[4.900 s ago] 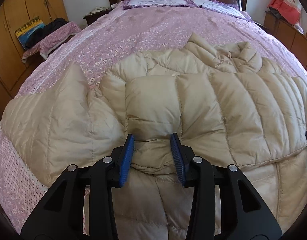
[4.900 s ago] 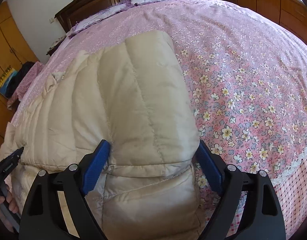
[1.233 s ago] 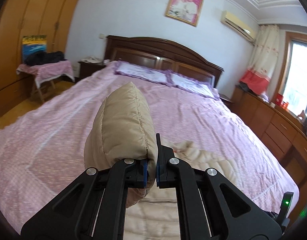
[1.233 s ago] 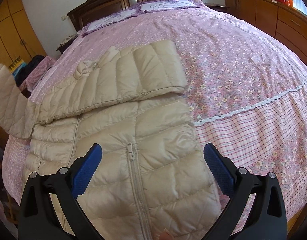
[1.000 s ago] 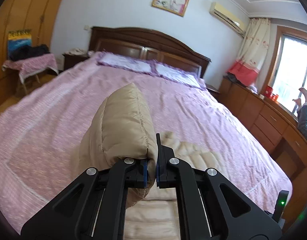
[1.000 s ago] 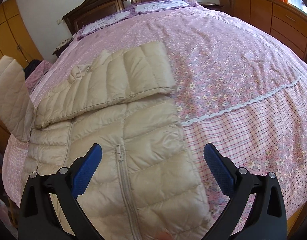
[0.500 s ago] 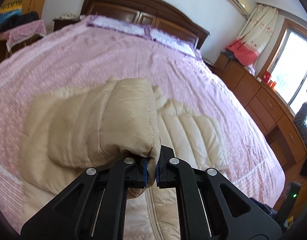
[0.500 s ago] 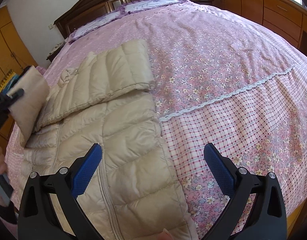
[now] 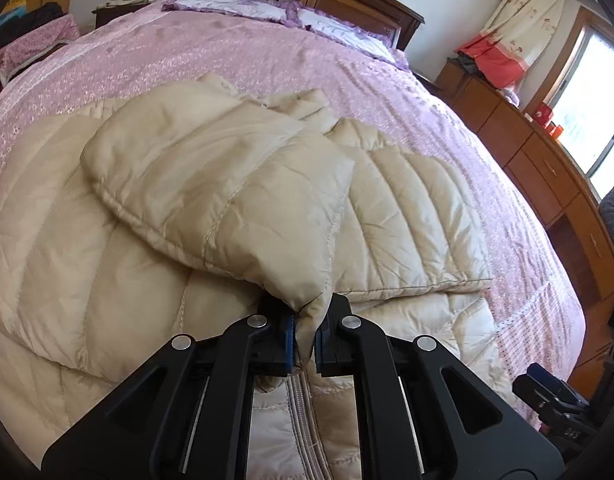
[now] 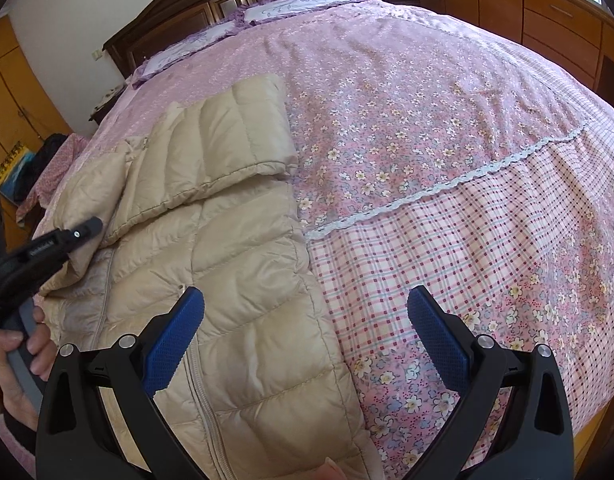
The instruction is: Fold large clothes
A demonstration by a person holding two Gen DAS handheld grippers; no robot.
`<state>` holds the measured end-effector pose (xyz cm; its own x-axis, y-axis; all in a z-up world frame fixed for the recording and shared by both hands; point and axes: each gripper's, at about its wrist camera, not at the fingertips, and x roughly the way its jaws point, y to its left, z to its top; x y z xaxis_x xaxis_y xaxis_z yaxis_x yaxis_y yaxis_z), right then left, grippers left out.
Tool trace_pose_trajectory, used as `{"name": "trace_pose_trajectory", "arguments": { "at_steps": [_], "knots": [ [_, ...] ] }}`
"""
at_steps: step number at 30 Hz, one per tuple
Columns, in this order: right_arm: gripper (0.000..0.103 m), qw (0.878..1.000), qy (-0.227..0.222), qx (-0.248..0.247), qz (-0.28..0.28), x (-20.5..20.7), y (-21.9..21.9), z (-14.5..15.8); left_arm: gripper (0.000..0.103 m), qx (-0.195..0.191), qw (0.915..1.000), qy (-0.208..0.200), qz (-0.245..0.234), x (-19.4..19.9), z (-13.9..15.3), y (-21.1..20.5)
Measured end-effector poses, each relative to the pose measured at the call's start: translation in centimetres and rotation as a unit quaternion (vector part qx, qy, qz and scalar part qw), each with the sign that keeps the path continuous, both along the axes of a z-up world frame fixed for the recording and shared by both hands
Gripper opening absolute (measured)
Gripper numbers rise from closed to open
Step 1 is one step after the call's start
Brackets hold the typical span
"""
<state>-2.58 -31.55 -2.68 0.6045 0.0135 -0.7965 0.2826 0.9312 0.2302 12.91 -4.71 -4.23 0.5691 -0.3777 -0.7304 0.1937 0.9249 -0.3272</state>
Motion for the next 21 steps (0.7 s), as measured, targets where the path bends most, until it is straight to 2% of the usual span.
{"name": "trace_pose_trajectory", "arguments": {
  "at_steps": [3,5,7,10,15,19,21],
  "knots": [
    [0.097,1.0,0.002,-0.001,-0.001,0.1,-0.1,-0.1,0.009,0.003,1.0,0.006,-0.003,0.2,-0.4,-0.3],
    [0.097,1.0,0.003,-0.001,-0.002,0.0,-0.1,-0.1,0.014,-0.002,0.9999,0.012,-0.005,0.3,-0.6,-0.2],
    [0.097,1.0,0.003,-0.001,-0.002,0.0,-0.1,-0.1,0.037,-0.011,0.9997,0.021,-0.008,0.3,-0.5,-0.1],
    [0.097,1.0,0.003,-0.003,-0.001,0.1,-0.1,-0.1,0.059,-0.002,0.9997,0.021,-0.014,-0.1,0.3,-0.5],
    [0.097,1.0,0.007,-0.002,-0.002,0.3,0.1,-0.2,0.071,-0.003,0.9993,0.029,-0.024,-1.1,1.6,-0.5],
    [0.097,1.0,0.005,-0.003,0.004,0.8,0.6,0.1,0.071,0.036,0.9982,0.047,-0.009,-1.8,2.4,0.3],
    [0.097,1.0,0.002,-0.005,0.01,1.2,1.0,0.5,0.071,0.042,0.9978,0.051,-0.004,-2.2,2.7,1.1]
  ]
}}
